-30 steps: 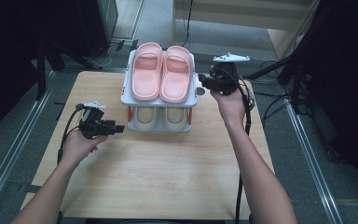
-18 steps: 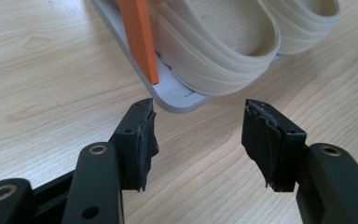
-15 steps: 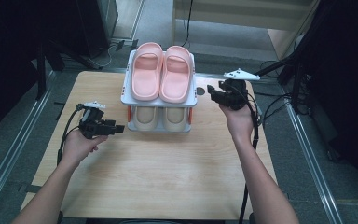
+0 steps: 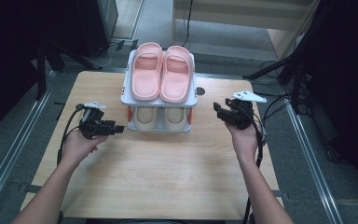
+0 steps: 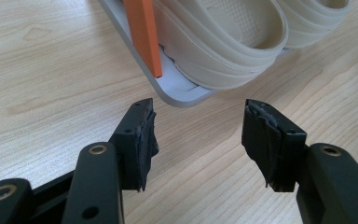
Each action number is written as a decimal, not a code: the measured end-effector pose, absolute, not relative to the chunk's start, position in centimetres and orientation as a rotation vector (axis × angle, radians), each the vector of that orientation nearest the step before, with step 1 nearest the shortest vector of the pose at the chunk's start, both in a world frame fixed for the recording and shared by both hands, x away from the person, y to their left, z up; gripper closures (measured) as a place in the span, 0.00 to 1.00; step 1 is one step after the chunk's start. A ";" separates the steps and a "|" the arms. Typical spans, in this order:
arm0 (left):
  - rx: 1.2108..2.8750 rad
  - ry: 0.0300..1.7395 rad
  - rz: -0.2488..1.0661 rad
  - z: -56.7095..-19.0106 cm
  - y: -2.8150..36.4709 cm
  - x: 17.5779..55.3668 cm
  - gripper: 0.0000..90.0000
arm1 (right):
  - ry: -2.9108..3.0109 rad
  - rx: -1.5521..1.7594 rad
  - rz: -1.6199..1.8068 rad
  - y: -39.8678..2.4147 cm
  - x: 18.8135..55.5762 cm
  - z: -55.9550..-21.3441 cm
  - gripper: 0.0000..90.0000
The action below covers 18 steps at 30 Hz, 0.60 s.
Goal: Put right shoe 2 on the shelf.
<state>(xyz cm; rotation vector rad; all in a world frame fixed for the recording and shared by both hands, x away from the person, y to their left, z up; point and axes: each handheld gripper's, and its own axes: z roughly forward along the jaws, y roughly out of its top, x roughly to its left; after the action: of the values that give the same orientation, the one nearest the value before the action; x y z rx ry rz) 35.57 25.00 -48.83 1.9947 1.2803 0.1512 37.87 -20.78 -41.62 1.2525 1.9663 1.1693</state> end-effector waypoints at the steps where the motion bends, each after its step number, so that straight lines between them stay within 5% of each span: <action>1: 1.994 1.282 0.153 -48.9 25.0 35.6 0.49 | 1.966 1.257 1.165 -20.9 37.7 -41.9 0.54; 18: 2.000 1.287 0.158 -49.0 25.0 35.7 0.49 | 1.956 1.285 1.167 -22.1 35.6 -45.9 0.51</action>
<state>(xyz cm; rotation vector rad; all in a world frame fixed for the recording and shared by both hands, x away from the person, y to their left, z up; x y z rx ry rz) 35.67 25.04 -49.02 2.0000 1.2868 0.1582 35.58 -22.08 -45.86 1.2851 1.9564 1.1667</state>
